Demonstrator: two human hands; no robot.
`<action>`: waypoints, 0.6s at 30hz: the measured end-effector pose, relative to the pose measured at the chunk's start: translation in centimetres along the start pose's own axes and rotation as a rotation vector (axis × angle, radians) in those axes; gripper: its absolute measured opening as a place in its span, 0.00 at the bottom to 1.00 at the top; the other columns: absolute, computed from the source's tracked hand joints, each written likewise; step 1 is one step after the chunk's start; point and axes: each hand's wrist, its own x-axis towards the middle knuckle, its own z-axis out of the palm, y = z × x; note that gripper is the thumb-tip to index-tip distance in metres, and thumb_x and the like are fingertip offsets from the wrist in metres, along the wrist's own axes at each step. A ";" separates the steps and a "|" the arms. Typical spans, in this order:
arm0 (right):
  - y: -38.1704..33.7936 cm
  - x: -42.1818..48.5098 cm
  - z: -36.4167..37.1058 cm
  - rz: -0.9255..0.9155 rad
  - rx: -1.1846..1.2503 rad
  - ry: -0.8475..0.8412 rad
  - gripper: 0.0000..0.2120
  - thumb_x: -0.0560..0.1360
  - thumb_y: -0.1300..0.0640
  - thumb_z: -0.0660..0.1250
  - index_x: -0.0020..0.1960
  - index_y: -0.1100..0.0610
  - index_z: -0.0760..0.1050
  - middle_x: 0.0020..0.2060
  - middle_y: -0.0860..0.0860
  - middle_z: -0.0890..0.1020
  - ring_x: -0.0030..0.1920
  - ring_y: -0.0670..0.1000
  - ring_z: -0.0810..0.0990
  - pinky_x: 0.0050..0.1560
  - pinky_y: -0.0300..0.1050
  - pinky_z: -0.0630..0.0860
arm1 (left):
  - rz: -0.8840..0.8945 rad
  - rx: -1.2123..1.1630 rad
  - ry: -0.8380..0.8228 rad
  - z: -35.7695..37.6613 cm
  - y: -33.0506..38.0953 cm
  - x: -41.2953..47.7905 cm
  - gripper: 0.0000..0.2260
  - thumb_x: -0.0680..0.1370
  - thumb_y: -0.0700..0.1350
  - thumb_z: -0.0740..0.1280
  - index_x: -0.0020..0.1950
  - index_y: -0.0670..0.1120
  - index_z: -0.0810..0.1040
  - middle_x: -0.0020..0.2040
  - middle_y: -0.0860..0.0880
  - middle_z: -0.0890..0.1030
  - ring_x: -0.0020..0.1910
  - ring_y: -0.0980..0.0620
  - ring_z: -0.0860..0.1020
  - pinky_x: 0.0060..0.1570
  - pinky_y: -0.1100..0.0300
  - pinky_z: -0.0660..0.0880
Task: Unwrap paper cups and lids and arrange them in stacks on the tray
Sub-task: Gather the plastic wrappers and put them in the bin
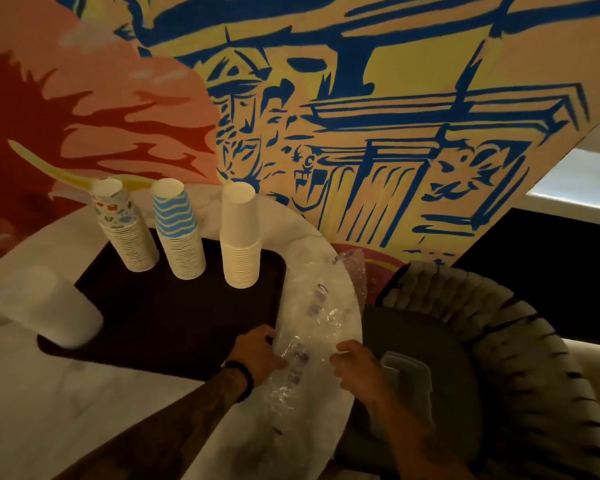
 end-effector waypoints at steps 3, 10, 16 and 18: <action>1.1 1.3 0.4 0.000 0.014 -0.012 0.14 0.72 0.50 0.68 0.58 0.44 0.73 0.57 0.53 0.79 0.56 0.55 0.81 0.59 0.58 0.80 | -0.003 0.001 0.029 -0.5 0.0 0.3 0.16 0.71 0.42 0.76 0.58 0.48 0.81 0.52 0.49 0.83 0.47 0.53 0.80 0.39 0.67 0.73; -2.0 -1.7 0.0 -0.035 0.230 0.011 0.15 0.80 0.45 0.67 0.61 0.54 0.75 0.54 0.53 0.81 0.50 0.53 0.83 0.53 0.49 0.82 | 0.188 -0.263 0.048 -4.3 1.4 -0.7 0.07 0.74 0.40 0.75 0.51 0.47 0.85 0.43 0.51 0.86 0.45 0.53 0.84 0.51 0.58 0.81; -4.7 -4.0 -1.2 -0.003 0.568 -0.159 0.21 0.80 0.43 0.66 0.61 0.60 0.75 0.55 0.59 0.83 0.54 0.57 0.84 0.50 0.47 0.82 | 0.188 -0.635 0.004 -6.8 3.7 -3.9 0.10 0.74 0.34 0.73 0.54 0.44 0.84 0.48 0.43 0.86 0.52 0.42 0.84 0.56 0.46 0.81; -5.2 -5.1 -1.4 0.008 0.659 -0.239 0.21 0.79 0.42 0.66 0.61 0.59 0.75 0.55 0.59 0.84 0.55 0.57 0.83 0.54 0.50 0.81 | 0.168 -0.756 -0.031 -7.1 4.1 -5.2 0.11 0.75 0.33 0.71 0.55 0.42 0.83 0.50 0.41 0.86 0.52 0.42 0.84 0.55 0.46 0.81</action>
